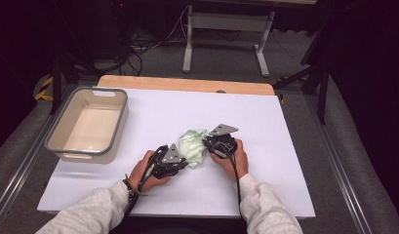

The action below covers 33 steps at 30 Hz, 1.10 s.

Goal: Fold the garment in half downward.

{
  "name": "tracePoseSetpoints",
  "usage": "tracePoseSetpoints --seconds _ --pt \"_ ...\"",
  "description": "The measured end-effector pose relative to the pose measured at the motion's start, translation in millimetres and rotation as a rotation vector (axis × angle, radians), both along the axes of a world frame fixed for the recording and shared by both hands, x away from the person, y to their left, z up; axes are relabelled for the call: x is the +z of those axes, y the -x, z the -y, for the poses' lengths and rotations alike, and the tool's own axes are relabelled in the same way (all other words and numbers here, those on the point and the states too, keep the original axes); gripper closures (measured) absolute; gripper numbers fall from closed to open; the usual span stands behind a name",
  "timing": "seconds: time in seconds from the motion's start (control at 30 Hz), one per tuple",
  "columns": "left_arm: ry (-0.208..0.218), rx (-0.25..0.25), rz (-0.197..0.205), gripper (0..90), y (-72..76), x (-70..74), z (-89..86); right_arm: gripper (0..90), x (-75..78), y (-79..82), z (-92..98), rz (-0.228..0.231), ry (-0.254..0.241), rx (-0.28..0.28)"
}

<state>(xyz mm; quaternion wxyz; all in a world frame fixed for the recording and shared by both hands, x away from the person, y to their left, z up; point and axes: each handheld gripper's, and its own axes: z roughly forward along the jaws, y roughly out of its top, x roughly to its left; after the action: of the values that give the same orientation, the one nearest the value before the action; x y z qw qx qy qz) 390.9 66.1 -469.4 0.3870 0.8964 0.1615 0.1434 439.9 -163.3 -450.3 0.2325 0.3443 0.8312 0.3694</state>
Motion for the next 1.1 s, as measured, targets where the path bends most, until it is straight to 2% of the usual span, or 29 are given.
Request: tracePoseSetpoints --seconds 0.07,0.1,0.17,0.23,0.3,0.33,0.37,0.47,0.53,0.57,0.6,0.63,0.67,0.7,0.73,0.77,0.8,0.87,1.0,1.03,1.1 --pt "0.009 0.002 -0.006 79.6 -0.3 -0.4 -0.1 74.1 4.6 2.5 -0.9 0.032 -0.015 0.007" --pt "0.010 0.002 -0.009 79.5 -0.4 -0.5 -0.2 69.6 7.8 4.6 -2.0 0.055 -0.037 0.024" --pt "0.009 0.002 -0.010 79.6 -0.6 -0.6 -0.4 67.9 16.7 9.2 -7.0 0.123 -0.031 0.029" --pt "0.012 0.002 -0.013 79.5 -0.9 -0.8 -0.5 64.9 23.6 11.4 -10.9 0.165 -0.049 0.058" --pt "0.020 0.004 -0.015 79.5 -1.1 -1.1 -0.5 59.2 28.0 11.1 -16.8 0.189 -0.039 0.070" --pt "0.020 0.004 -0.015 79.3 -1.1 -1.1 -0.5 59.2 28.0 11.1 -16.8 0.189 -0.039 0.070" --pt "0.023 0.006 -0.018 79.3 -1.2 -1.2 -0.7 56.4 28.6 5.0 -24.1 0.199 -0.028 0.066" --pt "0.025 0.005 -0.018 78.9 -1.8 -1.2 -0.8 53.4 26.9 -2.9 -30.4 0.171 -0.008 0.077" --pt "0.027 0.002 -0.021 78.3 -1.8 -1.0 -1.1 54.6 24.1 -8.3 -35.5 0.168 0.023 0.071" --pt "0.027 0.002 -0.021 75.8 -1.8 -1.0 -1.1 54.6 24.1 -8.3 -35.5 0.168 0.023 0.071" --pt "0.027 -0.002 -0.027 75.8 -2.0 -0.4 -1.6 59.4 22.3 -11.5 -37.6 0.155 0.042 0.066" --pt "0.031 0.005 -0.024 71.3 -2.1 0.5 -2.4 66.0 20.9 -13.8 -38.5 0.147 0.059 0.065" --pt "0.043 0.025 -0.009 63.8 -2.2 4.9 -5.9 74.9 20.1 -14.6 -38.1 0.133 0.069 0.068" --pt "0.065 0.040 0.004 61.9 -3.0 9.0 -9.0 77.2 20.5 -14.1 -37.6 0.131 0.074 0.070" --pt "0.065 0.040 0.004 59.2 -3.0 9.0 -9.0 78.9 21.4 -13.3 -36.9 0.132 0.075 0.073" --pt "0.092 0.064 0.018 59.2 -4.8 15.5 -13.7 78.9 21.4 -13.3 -36.9 0.132 0.075 0.073" --pt "0.132 0.097 0.029 52.2 -9.2 24.6 -21.3 83.4 24.9 -11.3 -34.0 0.138 0.065 0.077" --pt "0.166 0.139 0.047 47.9 -15.6 31.7 -26.4 84.8 26.6 -9.7 -32.1 0.132 0.057 0.086" --pt "0.155 0.162 0.045 47.4 -35.4 34.6 -21.8 85.8 28.4 -7.2 -28.3 0.120 0.073 0.103" --pt "0.153 0.155 0.043 49.8 -40.2 33.6 -18.4 85.8 29.2 -6.0 -26.9 0.120 0.075 0.106" --pt "0.103 0.149 0.038 59.5 -52.1 28.6 -7.7 85.8 31.7 -4.2 -22.3 0.119 0.057 0.117"
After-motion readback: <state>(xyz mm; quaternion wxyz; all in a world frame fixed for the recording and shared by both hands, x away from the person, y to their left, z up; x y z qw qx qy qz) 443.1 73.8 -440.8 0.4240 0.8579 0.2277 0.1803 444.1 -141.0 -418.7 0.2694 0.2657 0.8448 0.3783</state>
